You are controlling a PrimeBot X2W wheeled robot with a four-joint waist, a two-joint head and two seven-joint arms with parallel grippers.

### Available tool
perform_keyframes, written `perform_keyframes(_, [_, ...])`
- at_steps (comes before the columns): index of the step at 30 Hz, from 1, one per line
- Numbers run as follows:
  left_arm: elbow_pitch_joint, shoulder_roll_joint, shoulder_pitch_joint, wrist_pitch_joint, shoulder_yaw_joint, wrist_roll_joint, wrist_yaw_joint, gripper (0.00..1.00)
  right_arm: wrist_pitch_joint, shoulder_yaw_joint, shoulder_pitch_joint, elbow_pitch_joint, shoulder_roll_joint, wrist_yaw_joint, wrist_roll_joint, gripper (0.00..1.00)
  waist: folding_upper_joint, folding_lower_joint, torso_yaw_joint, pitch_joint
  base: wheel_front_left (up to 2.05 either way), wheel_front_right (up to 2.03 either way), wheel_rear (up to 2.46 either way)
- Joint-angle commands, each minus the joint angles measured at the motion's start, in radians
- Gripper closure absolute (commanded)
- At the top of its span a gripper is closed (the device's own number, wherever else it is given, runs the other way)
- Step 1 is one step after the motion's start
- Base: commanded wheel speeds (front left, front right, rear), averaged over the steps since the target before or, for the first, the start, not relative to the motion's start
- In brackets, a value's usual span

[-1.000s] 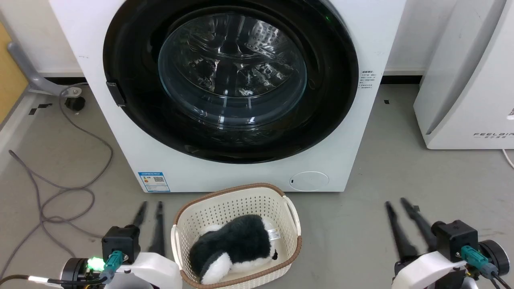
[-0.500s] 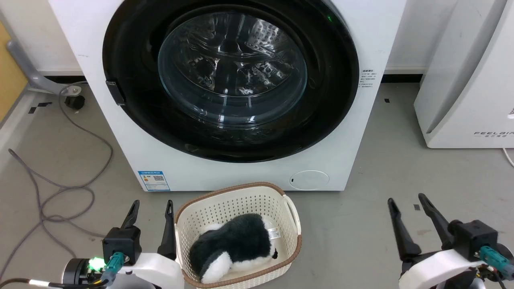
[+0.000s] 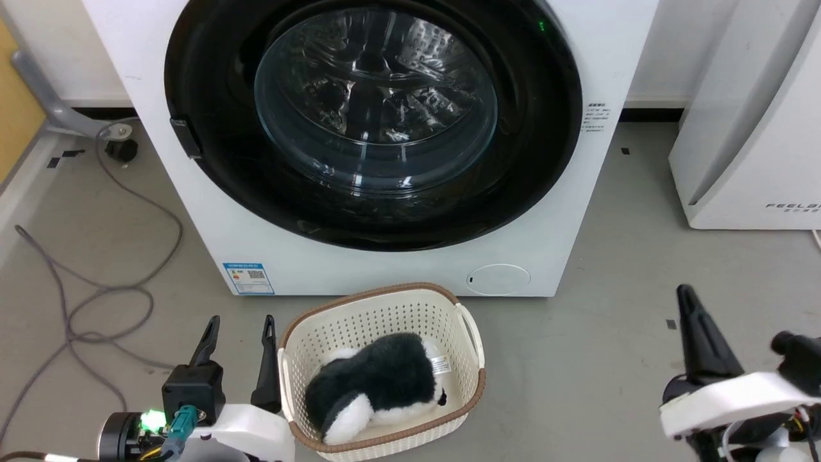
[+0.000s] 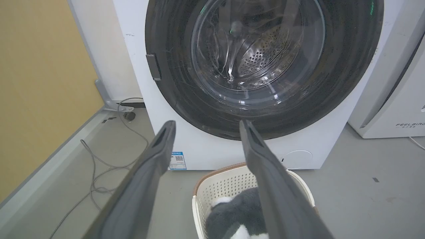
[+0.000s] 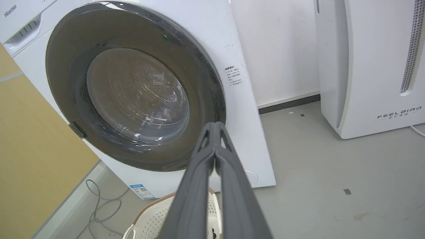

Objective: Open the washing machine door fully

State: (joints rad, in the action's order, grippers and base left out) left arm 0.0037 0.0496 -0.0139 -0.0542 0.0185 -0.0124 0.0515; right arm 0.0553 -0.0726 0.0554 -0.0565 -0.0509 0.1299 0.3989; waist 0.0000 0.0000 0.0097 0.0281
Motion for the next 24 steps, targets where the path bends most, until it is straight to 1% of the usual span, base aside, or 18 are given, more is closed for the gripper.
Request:
perform_keyframes(1, [-0.004,0.0,0.022,-0.01,0.001,-0.007,0.008,0.0,0.009,-0.011,0.023,-0.01,0.0,0.0,0.038,1.0,0.0,0.0,0.002,0.004,0.0,0.0,0.0])
perform_keyframes(7, [-0.009,0.0,0.036,-0.023,0.002,-0.009,0.018,0.0,0.012,-0.049,0.086,-0.054,0.0,0.0,0.163,1.0,0.0,0.0,0.008,0.027,0.0,0.0,0.0])
perform_keyframes(11, [-0.012,0.0,0.046,-0.031,0.003,-0.011,0.023,0.0,0.006,-0.077,0.134,-0.091,-0.012,0.0,0.238,1.0,0.0,0.0,0.012,0.044,0.0,0.0,0.0])
perform_keyframes(24, [-0.026,0.0,0.087,-0.058,0.011,-0.012,0.042,0.0,0.02,-0.116,0.329,-0.221,-0.073,0.0,0.399,1.0,0.0,0.0,0.027,0.11,0.0,0.0,0.0])
